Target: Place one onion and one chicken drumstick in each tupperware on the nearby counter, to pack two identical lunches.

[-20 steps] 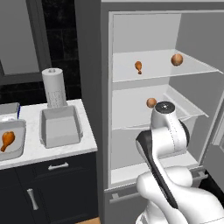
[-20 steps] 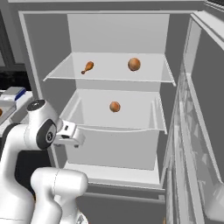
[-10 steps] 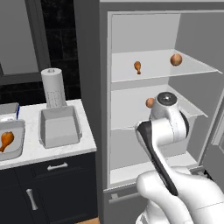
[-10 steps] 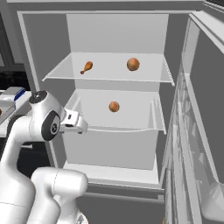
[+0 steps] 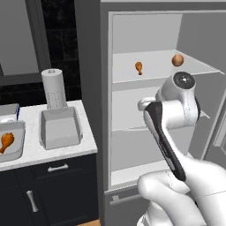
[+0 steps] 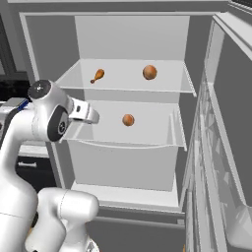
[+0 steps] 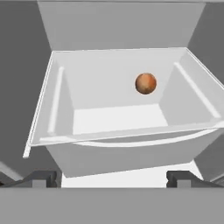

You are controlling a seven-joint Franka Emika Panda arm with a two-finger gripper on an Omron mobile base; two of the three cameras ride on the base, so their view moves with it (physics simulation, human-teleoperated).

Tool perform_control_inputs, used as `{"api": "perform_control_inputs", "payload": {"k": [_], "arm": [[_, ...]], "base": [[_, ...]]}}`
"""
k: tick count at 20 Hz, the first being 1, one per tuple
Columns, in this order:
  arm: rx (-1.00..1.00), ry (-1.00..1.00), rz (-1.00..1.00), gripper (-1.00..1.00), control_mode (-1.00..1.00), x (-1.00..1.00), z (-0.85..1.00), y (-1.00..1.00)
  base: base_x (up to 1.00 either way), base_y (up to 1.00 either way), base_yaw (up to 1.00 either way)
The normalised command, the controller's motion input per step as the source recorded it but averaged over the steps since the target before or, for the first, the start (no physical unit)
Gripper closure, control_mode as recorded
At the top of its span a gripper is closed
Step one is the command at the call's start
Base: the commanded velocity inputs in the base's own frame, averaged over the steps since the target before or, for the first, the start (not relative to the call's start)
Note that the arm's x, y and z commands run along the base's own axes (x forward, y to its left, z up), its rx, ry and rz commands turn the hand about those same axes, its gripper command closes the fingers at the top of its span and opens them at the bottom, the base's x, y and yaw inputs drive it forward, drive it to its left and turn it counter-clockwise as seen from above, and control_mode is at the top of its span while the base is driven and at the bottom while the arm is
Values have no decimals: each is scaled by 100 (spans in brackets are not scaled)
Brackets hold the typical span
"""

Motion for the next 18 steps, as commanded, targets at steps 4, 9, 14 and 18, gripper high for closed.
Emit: {"api": "perform_control_inputs", "payload": {"k": [4,9,14,18], "arm": [[13,-14,0,-100,-100,14,71,2],[0,-21,0,-100,-100,22,55,1],[-2,-15,0,-100,-100,25,63,2],[-1,-6,0,-100,-100,32,54,10]], "base": [[0,0,0],[0,0,0],[0,0,0],[0,0,0]]}}
